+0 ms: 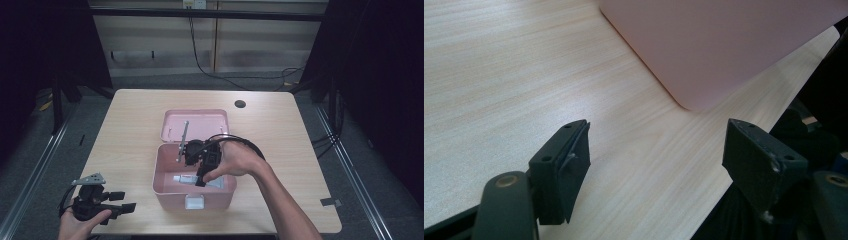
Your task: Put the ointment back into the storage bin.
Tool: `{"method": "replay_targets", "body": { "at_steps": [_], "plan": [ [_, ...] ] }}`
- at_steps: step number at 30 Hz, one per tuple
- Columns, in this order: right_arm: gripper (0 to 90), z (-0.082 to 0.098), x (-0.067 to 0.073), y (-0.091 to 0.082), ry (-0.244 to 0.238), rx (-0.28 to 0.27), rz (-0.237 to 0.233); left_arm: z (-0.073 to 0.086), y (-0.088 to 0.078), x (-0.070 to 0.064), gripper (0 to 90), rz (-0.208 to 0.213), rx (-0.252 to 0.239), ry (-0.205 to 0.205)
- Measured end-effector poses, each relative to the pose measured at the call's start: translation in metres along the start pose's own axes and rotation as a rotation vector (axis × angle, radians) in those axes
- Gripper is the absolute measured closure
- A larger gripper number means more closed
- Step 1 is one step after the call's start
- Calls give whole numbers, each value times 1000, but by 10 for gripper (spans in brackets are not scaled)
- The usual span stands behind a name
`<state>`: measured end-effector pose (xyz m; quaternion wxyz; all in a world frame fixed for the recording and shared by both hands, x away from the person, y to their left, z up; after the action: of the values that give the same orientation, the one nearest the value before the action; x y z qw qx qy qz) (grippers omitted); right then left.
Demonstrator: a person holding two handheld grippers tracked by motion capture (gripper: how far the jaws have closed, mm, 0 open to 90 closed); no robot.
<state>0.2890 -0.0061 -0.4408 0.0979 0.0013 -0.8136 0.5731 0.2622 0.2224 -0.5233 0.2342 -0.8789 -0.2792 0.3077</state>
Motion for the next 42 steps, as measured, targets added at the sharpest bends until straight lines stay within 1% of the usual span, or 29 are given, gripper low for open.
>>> {"method": "replay_targets", "body": {
  "at_steps": [1, 2, 3, 5, 6, 11, 12, 14, 18, 21, 23, 24, 29, 31, 32, 33, 34, 36, 39, 40, 42],
  "plan": [
    [715, 0, 0, 2, -4, -5, -2, 0, 0, 0, 269, 1, 0, 1],
    [715, 1, 0, 4, -1, 9, -9, 0, 0, 0, 269, -1, -1, 1],
    [714, 1, -2, 8, -1, 12, -7, 0, 0, 0, 269, -1, -2, 0],
    [714, 1, -2, 9, -7, 15, -10, 0, 0, 0, 269, -2, -1, 0],
    [714, 2, -3, 13, -8, 17, -21, 0, 0, 0, 269, -3, -1, -1],
    [714, 2, -5, 19, -6, 22, -31, 0, 0, 0, 269, 0, -1, 0],
    [714, 1, -4, 23, -1, 20, -38, 0, 0, 0, 269, -2, -2, 0],
    [714, 0, -5, 26, -10, 21, -45, 0, 0, 0, 269, 1, 0, 1],
    [714, -1, -5, 30, -8, 25, -53, 0, 0, 0, 269, -1, -1, 1],
    [714, 0, -6, 31, -10, 35, -54, 0, 0, 0, 270, 2, -1, 1],
    [714, 1, -8, 35, -11, 36, -47, 0, 0, 0, 270, -4, -1, 1],
    [714, 2, -8, 37, -9, 39, -60, 0, 0, 1, 270, -3, 2, 4],
    [714, 3, -10, 42, -10, 34, -70, 0, 0, 0, 270, -2, -2, -2],
    [714, 4, -10, 45, -1, 37, -78, 0, 0, 0, 270, -2, -1, -1],
    [713, 2, -11, 47, -11, 26, -84, 0, 0, 0, 270, -1, -1, 0],
    [713, 2, -11, 47, -11, 26, -84, 0, 0, 0, 270, -1, -1, 0],
    [713, 3, -11, 49, -6, 33, -84, 0, 0, 0, 270, -2, -1, 0],
    [713, 3, -11, 50, -3, 31, -84, 0, 0, 0, 270, 0, 0, 0],
    [713, 3, -11, 53, 4, 32, -99, 0, 0, 0, 270, 1, -1, 0],
    [713, 5, -11, 55, 2, 50, -103, 0, 0, 0, 270, 0, 0, 0],
    [713, 6, -10, 56, 5, 58, -106, 0, 0, 0, 270, -3, -1, -1]
  ]
}}
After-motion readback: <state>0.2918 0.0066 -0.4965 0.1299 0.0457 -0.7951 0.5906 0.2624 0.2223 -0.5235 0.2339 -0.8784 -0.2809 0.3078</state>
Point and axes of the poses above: each handheld gripper's, and its own axes: y roughly forward along the jaws, z roughly out of its underside, x roughly to its left, the point moved 10 cm from there along y, roughly forward along the jaws, and after that the axes turned 7 degrees about -x, right-handed, at the moved point
